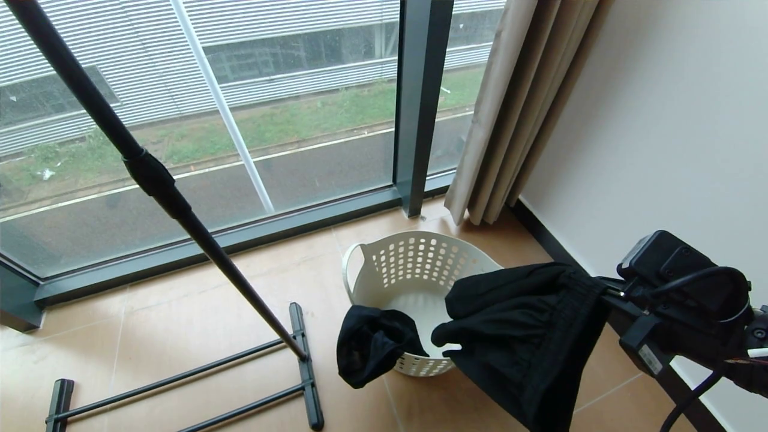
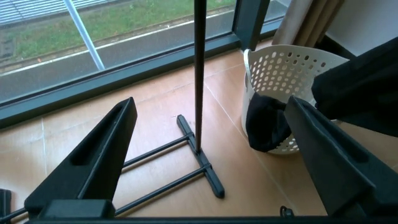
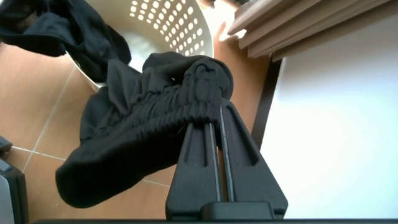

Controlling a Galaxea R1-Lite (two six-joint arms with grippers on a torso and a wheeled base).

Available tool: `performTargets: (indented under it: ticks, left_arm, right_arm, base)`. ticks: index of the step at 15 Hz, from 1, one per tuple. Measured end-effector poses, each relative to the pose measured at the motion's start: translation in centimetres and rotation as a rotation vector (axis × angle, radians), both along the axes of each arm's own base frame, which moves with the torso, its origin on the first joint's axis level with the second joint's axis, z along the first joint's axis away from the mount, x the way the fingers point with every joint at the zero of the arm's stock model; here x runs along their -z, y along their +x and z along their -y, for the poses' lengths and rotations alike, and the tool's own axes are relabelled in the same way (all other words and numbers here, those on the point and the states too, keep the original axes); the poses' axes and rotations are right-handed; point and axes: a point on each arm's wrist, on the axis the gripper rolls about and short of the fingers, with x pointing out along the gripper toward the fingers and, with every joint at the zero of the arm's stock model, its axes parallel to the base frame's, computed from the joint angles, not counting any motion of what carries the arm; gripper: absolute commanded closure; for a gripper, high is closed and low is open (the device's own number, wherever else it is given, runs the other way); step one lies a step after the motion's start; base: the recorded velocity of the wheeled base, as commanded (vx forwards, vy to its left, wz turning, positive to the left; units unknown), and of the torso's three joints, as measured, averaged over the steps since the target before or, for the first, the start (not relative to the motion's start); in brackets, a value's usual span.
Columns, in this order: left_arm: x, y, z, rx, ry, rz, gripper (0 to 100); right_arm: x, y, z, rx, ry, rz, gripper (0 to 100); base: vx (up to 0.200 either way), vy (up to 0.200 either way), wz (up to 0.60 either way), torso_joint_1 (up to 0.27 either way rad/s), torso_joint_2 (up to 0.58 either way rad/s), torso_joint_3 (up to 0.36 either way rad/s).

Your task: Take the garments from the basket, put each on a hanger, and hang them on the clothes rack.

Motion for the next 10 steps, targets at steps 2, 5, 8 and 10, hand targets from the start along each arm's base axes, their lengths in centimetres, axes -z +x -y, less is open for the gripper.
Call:
performTargets:
  ticks: [2, 5, 8, 10]
  left_arm:
    - [0.0, 0.0, 0.0, 0.001, 0.0, 0.0, 0]
    - [0.0, 0.0, 0.0, 0.0, 0.0, 0.0, 0]
    - [0.0, 0.0, 0.0, 0.0, 0.0, 0.0, 0]
    - [-0.01, 0.0, 0.0, 0.0, 0.0, 0.001, 0]
  right_arm:
    - [0.17, 0.11, 0.06, 0.003, -0.002, -0.007, 100]
    - [0.36, 0.12, 0.09, 0.004, -0.004, -0.011, 100]
    - [0.49, 0.09, 0.13, 0.005, -0.006, -0.014, 100]
    - [0.58, 0.07, 0.14, 0.005, -0.008, -0.017, 100]
  base:
    - [0.0, 0.0, 0.0, 0.073, -0.31, -0.044]
    - [0.0, 0.0, 0.0, 0.111, -0.44, -0.115]
    - [0.0, 0.0, 0.0, 0.154, -0.48, -0.124]
    - [0.0, 0.0, 0.0, 0.166, -0.49, -0.119]
